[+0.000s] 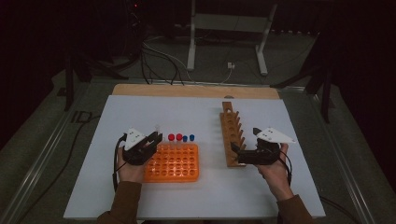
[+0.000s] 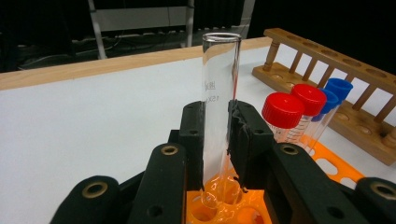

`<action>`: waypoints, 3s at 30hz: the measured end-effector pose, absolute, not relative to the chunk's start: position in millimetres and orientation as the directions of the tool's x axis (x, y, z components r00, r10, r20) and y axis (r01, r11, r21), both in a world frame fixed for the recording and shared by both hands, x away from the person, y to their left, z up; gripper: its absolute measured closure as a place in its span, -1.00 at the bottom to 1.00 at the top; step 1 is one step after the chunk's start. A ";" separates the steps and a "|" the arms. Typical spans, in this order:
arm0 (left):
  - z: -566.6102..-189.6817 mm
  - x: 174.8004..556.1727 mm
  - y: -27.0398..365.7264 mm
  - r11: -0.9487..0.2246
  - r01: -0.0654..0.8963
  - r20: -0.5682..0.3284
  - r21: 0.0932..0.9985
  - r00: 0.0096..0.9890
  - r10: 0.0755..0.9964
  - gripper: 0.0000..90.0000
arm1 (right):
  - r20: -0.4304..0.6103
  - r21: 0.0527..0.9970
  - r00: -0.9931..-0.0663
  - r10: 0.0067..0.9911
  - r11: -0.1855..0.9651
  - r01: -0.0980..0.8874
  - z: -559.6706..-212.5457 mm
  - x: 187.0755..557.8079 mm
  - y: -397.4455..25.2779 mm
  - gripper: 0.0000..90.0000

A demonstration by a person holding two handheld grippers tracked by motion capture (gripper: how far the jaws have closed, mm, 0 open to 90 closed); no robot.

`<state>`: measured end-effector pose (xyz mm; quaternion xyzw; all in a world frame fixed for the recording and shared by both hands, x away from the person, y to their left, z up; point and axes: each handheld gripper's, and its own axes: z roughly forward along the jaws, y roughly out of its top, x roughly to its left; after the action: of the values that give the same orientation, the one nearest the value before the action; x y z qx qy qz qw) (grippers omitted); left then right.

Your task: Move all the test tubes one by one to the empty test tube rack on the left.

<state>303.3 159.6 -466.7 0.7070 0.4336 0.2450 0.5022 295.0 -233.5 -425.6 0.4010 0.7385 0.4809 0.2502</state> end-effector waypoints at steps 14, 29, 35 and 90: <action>-470.6 304.8 163.2 -0.096 0.405 -0.115 0.909 0.466 0.878 0.70 | 0.021 0.911 -0.555 0.832 0.212 0.353 -427.5 293.8 -233.7 -0.99; -477.5 309.0 160.0 -0.172 0.542 -0.121 0.822 0.462 0.879 0.71 | 0.022 0.908 -0.560 0.828 0.218 0.358 -428.5 292.9 -234.6 -0.99; -478.7 308.3 155.4 -0.244 0.555 -0.064 0.796 0.476 0.877 0.72 | 0.020 0.904 -0.558 0.829 0.223 0.364 -430.7 292.1 -238.0 -0.99; -435.5 259.0 204.9 -0.087 0.290 -0.056 0.953 0.450 0.891 -0.98 | 0.049 0.930 -0.514 0.857 0.149 0.337 -447.6 272.7 -280.8 -0.99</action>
<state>259.0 204.9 -435.5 0.6771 0.4363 0.2913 0.5161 272.7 -280.8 -447.6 0.4191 0.7120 0.4999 0.2598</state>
